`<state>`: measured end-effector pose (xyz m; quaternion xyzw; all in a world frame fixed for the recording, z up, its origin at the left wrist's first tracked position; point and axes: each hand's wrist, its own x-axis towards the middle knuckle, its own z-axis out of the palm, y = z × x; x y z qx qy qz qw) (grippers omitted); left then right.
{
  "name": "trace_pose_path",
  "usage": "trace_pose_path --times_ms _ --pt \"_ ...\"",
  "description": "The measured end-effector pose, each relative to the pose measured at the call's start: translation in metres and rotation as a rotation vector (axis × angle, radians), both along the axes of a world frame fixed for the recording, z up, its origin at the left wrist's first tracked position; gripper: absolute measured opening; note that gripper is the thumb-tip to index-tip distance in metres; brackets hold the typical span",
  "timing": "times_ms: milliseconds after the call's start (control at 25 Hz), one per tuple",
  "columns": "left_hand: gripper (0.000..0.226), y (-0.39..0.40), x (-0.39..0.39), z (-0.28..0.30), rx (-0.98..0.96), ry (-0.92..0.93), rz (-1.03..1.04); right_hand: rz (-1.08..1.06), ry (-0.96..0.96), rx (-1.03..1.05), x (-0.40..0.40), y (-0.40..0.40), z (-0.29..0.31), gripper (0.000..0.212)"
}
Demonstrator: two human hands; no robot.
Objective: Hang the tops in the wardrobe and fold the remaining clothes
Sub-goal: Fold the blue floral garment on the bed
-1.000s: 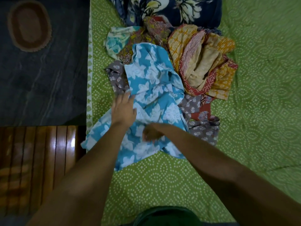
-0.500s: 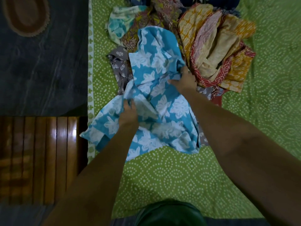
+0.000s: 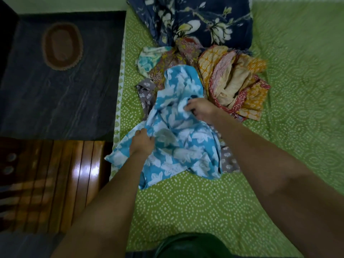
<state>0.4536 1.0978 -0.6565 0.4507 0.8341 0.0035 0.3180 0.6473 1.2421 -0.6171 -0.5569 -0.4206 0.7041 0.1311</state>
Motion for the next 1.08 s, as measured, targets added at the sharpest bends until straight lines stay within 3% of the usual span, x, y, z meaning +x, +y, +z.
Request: trace_pose_path --times_ms 80,200,320,440,480,520,600,680,760,880,960,1080 --pt "0.051 0.006 0.019 0.043 0.133 -0.145 0.025 0.191 0.005 0.059 -0.005 -0.022 0.046 0.027" --pt "0.075 0.002 0.039 0.117 0.247 -0.269 -0.054 0.104 0.185 0.129 -0.005 -0.051 0.132 0.021" --pt "0.089 -0.013 0.042 0.195 0.333 -0.196 -0.019 0.113 0.261 0.203 0.003 -0.076 0.236 0.018" --pt "0.062 -0.041 0.040 0.269 0.335 0.034 -0.118 0.077 0.400 0.300 0.027 -0.113 0.336 0.018" --pt "0.048 -0.046 0.040 0.289 0.370 0.049 -0.161 0.054 0.475 0.315 0.038 -0.124 0.355 0.020" --pt "0.037 -0.050 0.041 0.312 0.424 0.015 -0.191 0.081 0.477 0.338 0.050 -0.137 0.366 0.036" --pt "0.024 -0.059 0.046 0.354 0.518 -0.049 -0.233 0.257 0.213 0.422 0.066 -0.169 0.357 0.064" --pt "0.016 -0.070 0.053 0.396 0.599 -0.017 -0.328 0.375 -0.020 0.437 0.068 -0.202 0.345 0.062" --pt "0.016 -0.087 0.055 0.430 0.739 -0.031 -0.357 0.262 0.055 0.450 0.062 -0.230 0.369 0.043" --pt "0.047 -0.123 0.040 0.453 0.935 -0.269 0.012 -0.059 0.405 0.457 0.066 -0.259 0.437 0.033" --pt "0.077 -0.156 0.031 0.446 0.740 -0.546 0.162 -0.185 0.533 0.464 0.069 -0.277 0.470 0.039" --pt "0.081 -0.226 0.037 0.416 0.126 -0.811 0.097 -0.162 0.392 0.486 0.067 -0.318 0.478 0.050"
